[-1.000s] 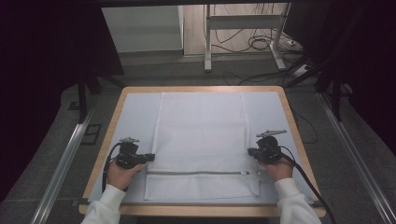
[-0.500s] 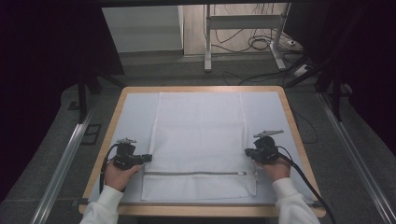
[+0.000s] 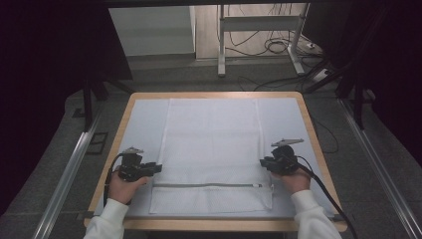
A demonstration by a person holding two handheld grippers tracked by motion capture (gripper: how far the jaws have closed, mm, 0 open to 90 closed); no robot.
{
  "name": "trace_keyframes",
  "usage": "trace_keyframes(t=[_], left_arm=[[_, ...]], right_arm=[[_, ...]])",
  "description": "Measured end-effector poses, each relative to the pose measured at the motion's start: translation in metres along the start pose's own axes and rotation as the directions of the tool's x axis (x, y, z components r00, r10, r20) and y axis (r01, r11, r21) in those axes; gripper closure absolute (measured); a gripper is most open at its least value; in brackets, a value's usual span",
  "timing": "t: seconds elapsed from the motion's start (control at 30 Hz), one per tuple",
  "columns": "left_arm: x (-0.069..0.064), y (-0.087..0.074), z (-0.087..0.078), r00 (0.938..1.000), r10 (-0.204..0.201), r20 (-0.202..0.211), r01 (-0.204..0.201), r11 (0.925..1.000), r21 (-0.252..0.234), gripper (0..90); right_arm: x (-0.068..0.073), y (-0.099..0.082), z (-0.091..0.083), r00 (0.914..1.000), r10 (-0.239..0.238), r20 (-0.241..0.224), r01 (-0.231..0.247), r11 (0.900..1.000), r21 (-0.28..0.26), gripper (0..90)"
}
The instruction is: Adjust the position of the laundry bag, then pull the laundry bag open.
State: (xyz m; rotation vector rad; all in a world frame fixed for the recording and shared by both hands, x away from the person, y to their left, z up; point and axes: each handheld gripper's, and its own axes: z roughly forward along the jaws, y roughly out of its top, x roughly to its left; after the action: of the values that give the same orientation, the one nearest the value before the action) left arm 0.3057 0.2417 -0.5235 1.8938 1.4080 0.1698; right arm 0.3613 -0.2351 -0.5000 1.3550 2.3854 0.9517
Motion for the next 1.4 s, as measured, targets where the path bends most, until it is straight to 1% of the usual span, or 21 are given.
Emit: trace_keyframes(t=[0.03, 0.1, 0.13, 0.17, 0.2, 0.27, 0.33, 0.5, 0.67, 0.83, 0.97, 1.1, 1.17, 1.37, 1.4], left_arm=[[0.0, 0.001, -0.004, 1.0, -0.001, 0.001, 0.001, 0.9999, -0.016, 60.5], [-0.003, 0.003, -0.008, 0.9997, 0.004, -0.026, -0.005, 0.9987, -0.051, 51.6], [-0.004, 0.005, -0.011, 0.9993, 0.004, -0.037, -0.007, 0.9977, -0.067, 44.0], [-0.006, 0.006, -0.013, 0.9992, 0.001, -0.039, -0.004, 0.9969, -0.079, 44.0], [-0.009, 0.007, -0.015, 0.9993, 0.001, -0.036, -0.004, 0.996, -0.09, 38.6], [-0.014, 0.009, -0.016, 0.9994, 0.011, -0.034, -0.014, 0.9954, -0.094, 37.5], [-0.021, 0.011, -0.015, 0.9994, 0.025, -0.021, -0.027, 0.9953, -0.093, 35.3], [-0.037, 0.016, -0.016, 0.9976, 0.069, 0.007, -0.068, 0.9926, -0.101, 32.9], [-0.052, 0.023, -0.013, 0.9951, 0.092, 0.037, -0.088, 0.9911, -0.1, 32.4], [-0.069, 0.029, -0.006, 0.9909, 0.108, 0.08, -0.1, 0.9908, -0.09, 33.0], [-0.085, 0.034, 0.001, 0.985, 0.13, 0.114, -0.121, 0.9894, -0.081, 33.7], [-0.1, 0.038, 0.008, 0.977, 0.158, 0.144, -0.149, 0.9863, -0.071, 34.0], [-0.105, 0.04, 0.011, 0.9747, 0.162, 0.154, -0.153, 0.9858, -0.069, 34.1], [-0.121, 0.042, 0.019, 0.9676, 0.18, 0.177, -0.172, 0.9834, -0.058, 34.5], [-0.123, 0.043, 0.02, 0.9655, 0.185, 0.184, -0.178, 0.9826, -0.054, 34.6]], right_arm=[[0.0, 0.0, 0.0, 1.0, 0.0, 0.0, 0.0, 1.0, 0.0, 67.8], [-0.002, 0.001, -0.004, 1.0, 0.006, 0.008, -0.006, 0.9998, -0.022, 58.2], [-0.004, 0.001, -0.007, 0.9997, 0.016, 0.016, -0.016, 0.9993, -0.035, 50.3], [-0.004, 0.001, -0.007, 0.9997, 0.016, 0.016, -0.016, 0.9993, -0.035, 50.3], [-0.006, 0.001, -0.012, 0.9993, 0.03, 0.024, -0.029, 0.9981, -0.055, 46.6], [-0.006, 0.001, -0.014, 0.9992, 0.032, 0.025, -0.031, 0.9977, -0.06, 45.1], [-0.006, 0.001, -0.019, 0.999, 0.039, 0.022, -0.037, 0.9963, -0.077, 43.8], [-0.006, -0.001, -0.027, 0.9989, 0.04, 0.026, -0.037, 0.9933, -0.109, 41.0], [-0.009, -0.004, -0.029, 0.9985, 0.053, 0.017, -0.051, 0.9927, -0.109, 41.0], [-0.008, -0.007, -0.032, 0.9986, 0.053, 0.008, -0.052, 0.9925, -0.111, 40.8], [-0.01, -0.011, -0.034, 0.998, 0.062, 0.004, -0.061, 0.9922, -0.108, 40.8], [-0.014, -0.015, -0.038, 0.9973, 0.074, 0.002, -0.073, 0.9913, -0.109, 40.8], [-0.016, -0.017, -0.039, 0.9966, 0.082, -0.001, -0.082, 0.9905, -0.11, 40.8], [-0.016, -0.02, -0.039, 0.9966, 0.082, -0.003, -0.082, 0.9912, -0.104, 40.8], [-0.016, -0.02, -0.039, 0.9965, 0.084, -0.003, -0.084, 0.9911, -0.103, 40.9]])
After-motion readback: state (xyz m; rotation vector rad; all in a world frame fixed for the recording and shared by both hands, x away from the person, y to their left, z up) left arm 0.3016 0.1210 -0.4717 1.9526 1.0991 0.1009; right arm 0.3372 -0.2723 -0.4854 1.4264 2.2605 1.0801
